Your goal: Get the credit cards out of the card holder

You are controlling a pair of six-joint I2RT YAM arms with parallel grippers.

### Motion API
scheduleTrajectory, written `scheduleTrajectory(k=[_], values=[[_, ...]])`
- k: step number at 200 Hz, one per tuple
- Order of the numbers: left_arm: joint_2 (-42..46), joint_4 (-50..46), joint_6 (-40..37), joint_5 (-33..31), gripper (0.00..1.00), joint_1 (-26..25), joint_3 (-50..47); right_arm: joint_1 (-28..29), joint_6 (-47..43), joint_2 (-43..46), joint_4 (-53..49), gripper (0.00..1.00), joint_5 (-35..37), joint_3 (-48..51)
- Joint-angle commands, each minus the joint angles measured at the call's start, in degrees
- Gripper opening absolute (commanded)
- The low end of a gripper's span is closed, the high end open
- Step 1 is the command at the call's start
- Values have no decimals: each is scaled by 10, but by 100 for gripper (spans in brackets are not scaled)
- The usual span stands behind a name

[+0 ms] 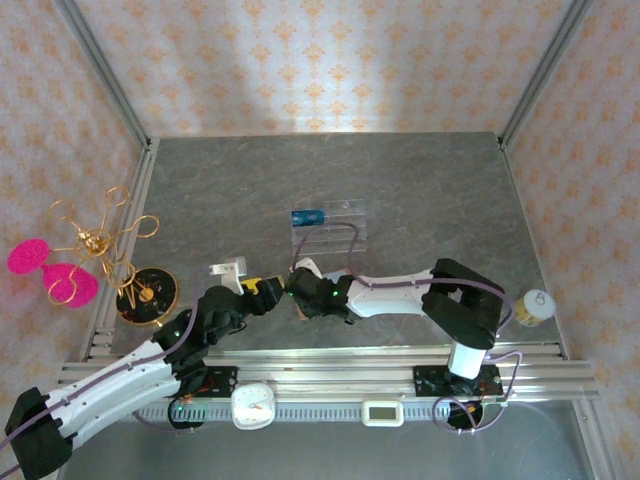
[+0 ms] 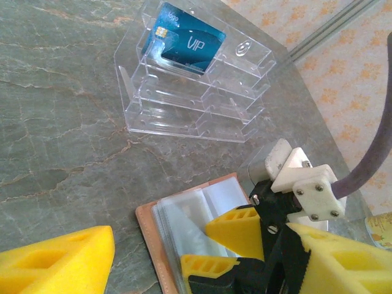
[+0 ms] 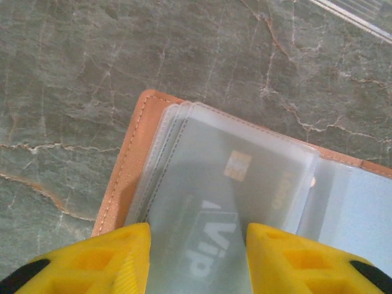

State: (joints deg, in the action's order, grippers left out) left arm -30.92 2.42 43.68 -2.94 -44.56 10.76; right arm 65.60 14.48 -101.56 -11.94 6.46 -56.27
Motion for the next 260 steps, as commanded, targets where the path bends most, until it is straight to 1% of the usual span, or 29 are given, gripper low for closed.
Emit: scheduleTrajectory(k=[1,9,19,27,32,40,53,71,96,106,119,127,138,164,183,205,214,224,246,260], values=[[-11,26,0,15,72,3,2,2,15,-34,-23,41,7,-6],[-18,27,-1,17,72,3,2,2,19,-35,-22,34,5,-5],[-26,33,-2,25,71,4,1,2,26,-31,-17,23,4,0],[-35,40,-4,30,69,3,-1,2,35,-25,-10,13,4,6],[-42,47,-4,36,68,3,-3,2,41,-21,-4,8,3,9],[-55,58,-2,46,66,3,-6,2,52,-14,3,3,6,14],[-82,78,0,64,59,3,-9,0,78,6,26,0,7,27],[-123,114,3,88,47,3,-11,-6,116,37,68,0,-16,52],[-185,167,4,112,22,-1,-8,-7,159,55,107,0,-32,76],[-212,182,3,117,14,-4,-2,-7,172,57,115,0,-33,84],[-247,191,1,122,5,-6,8,-7,188,65,127,0,-33,95],[-267,195,0,125,3,-8,15,-7,198,72,138,0,-34,103],[-293,199,0,125,0,-10,24,-7,210,83,153,0,-36,114],[-347,207,-2,130,0,-16,41,-7,236,108,183,0,-32,136],[-379,223,-5,134,0,-24,55,-7,246,122,191,9,-27,147],[-417,233,-14,137,0,-36,81,-6,262,158,182,30,7,165],[-438,232,-19,140,0,-39,94,-6,268,184,175,35,26,176],[-460,232,-22,147,1,-43,108,-6,275,213,159,37,51,186],[-504,234,-27,158,1,-62,138,-6,285,277,119,37,97,207],[-531,228,-34,165,1,-74,164,-6,292,317,104,37,111,228]])
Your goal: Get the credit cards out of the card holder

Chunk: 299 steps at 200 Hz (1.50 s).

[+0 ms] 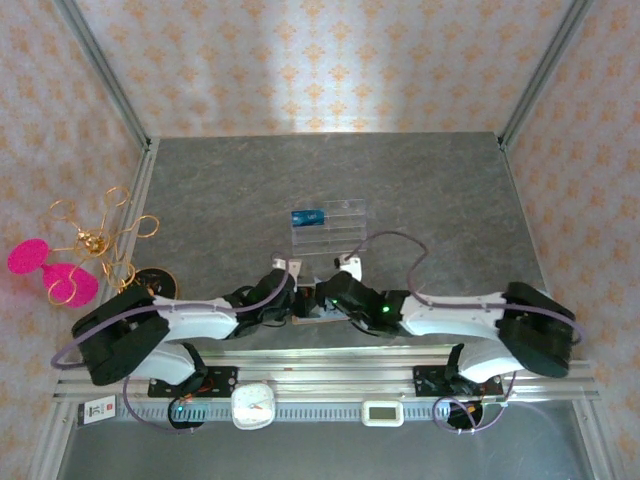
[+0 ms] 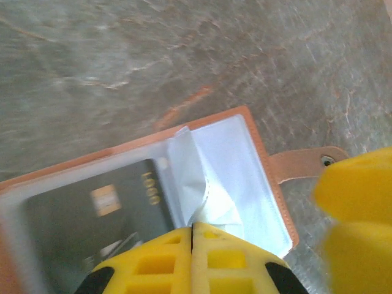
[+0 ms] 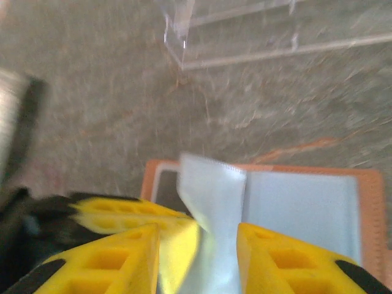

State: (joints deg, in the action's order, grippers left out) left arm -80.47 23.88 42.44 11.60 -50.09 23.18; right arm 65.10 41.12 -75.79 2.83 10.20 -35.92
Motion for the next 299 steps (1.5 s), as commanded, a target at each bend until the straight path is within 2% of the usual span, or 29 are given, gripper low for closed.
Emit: scheduleTrajectory(k=[1,21,41,57,81,104,119,140,165,191,212,228,248,265,299], values=[[-38,13,-21,20,2,-20,42,-1,27,60,-45,37,75,26],[-81,-4,-29,38,2,-30,80,-1,47,112,-62,37,90,56],[-95,-11,-30,47,8,-38,99,-2,56,143,-63,37,90,82],[-70,-7,-19,39,19,-40,91,-2,55,152,-65,37,88,90],[16,-18,9,-9,25,-40,53,-3,18,145,-39,33,56,85],[114,-63,23,-73,19,-34,5,-15,-25,120,-13,25,1,62],[151,-88,21,-79,15,-16,-20,-27,-54,91,20,22,-65,46],[155,-97,12,-64,10,8,-39,-36,-76,33,36,22,-125,8],[131,-80,4,-53,9,13,-42,-40,-97,-35,56,22,-195,-29],[112,-65,0,-48,9,13,-42,-67,-54,-86,12,16,-183,-40],[99,-62,-4,-51,9,15,-44,-89,-21,-101,14,11,-182,-3],[86,-66,-9,-58,3,17,-45,-97,-2,-118,18,9,-191,19],[69,-67,-20,-57,1,19,-41,-97,-6,-142,20,8,-201,15],[61,-78,-24,-65,0,19,-37,-94,-25,-131,23,9,-201,7],[58,-87,-23,-72,0,19,-40,-88,-53,-96,19,19,-209,-24]])
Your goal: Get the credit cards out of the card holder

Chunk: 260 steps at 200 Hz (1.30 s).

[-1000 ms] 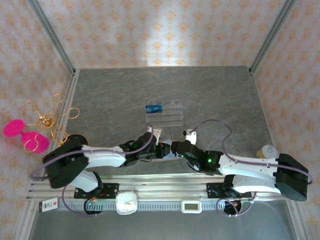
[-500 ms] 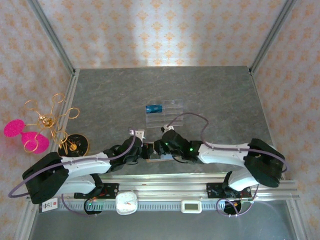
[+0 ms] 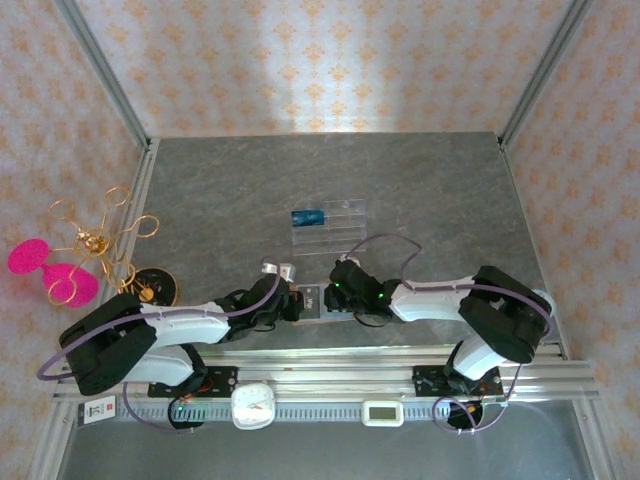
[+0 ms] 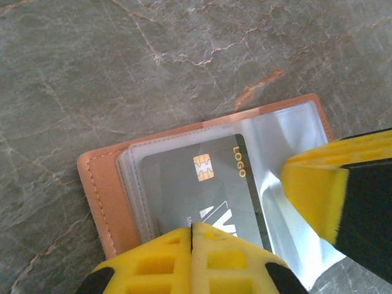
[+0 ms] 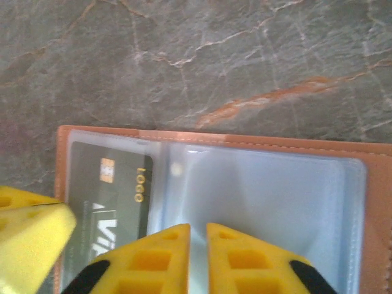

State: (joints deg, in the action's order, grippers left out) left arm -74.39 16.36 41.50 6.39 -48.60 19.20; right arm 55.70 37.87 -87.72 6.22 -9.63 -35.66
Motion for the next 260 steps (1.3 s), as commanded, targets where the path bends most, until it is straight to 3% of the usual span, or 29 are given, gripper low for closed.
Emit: scheduleTrajectory(k=[1,38,115,175,221,260], values=[[-4,-13,-13,-21,0,4,0,6,-20,23,-14,19,-12,-27],[-13,-12,-11,-15,0,4,-1,6,-7,-21,18,21,-51,-45],[-14,7,-8,-11,0,4,-20,6,3,-60,23,23,-47,-33],[-22,2,-14,-17,0,5,-23,29,-6,-42,-83,24,78,-57],[0,-4,-19,-11,0,6,-16,31,-12,-13,-62,24,66,-52],[33,-34,-26,-23,0,4,-5,21,6,-14,-22,22,8,-42]])
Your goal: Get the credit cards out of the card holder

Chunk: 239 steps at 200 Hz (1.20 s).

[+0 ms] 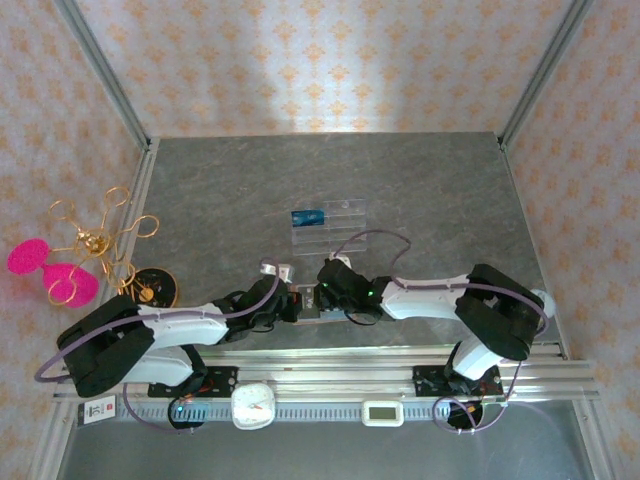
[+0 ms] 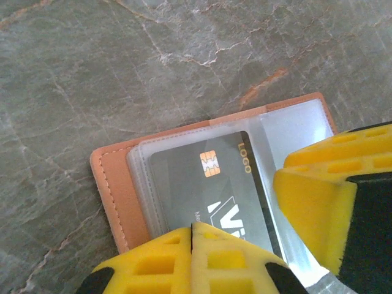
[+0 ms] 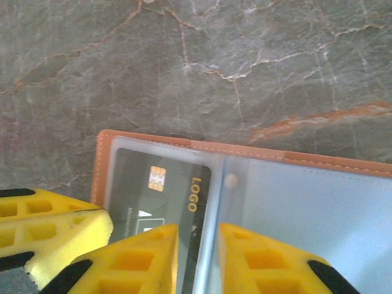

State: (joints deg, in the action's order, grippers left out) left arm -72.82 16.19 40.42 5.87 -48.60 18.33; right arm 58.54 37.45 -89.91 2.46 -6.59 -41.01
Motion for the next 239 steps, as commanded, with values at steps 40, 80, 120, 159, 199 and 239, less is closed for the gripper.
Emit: scheduleTrajectory(k=[40,80,120,159,199,239], values=[[-16,-21,-15,-20,0,4,-5,-21,24,-10,37,19,-49,28],[-55,1,-11,-5,0,3,-7,-20,27,-20,67,15,-80,37],[-63,10,-9,11,0,-7,-11,-21,29,-18,83,6,-89,44],[-46,-1,-1,-2,0,-9,-22,-23,50,-9,50,0,-59,44],[-27,-2,-2,-5,0,0,-37,-25,56,20,0,0,-15,56],[6,-16,-3,-9,0,2,-32,-25,57,36,-10,0,-4,60]])
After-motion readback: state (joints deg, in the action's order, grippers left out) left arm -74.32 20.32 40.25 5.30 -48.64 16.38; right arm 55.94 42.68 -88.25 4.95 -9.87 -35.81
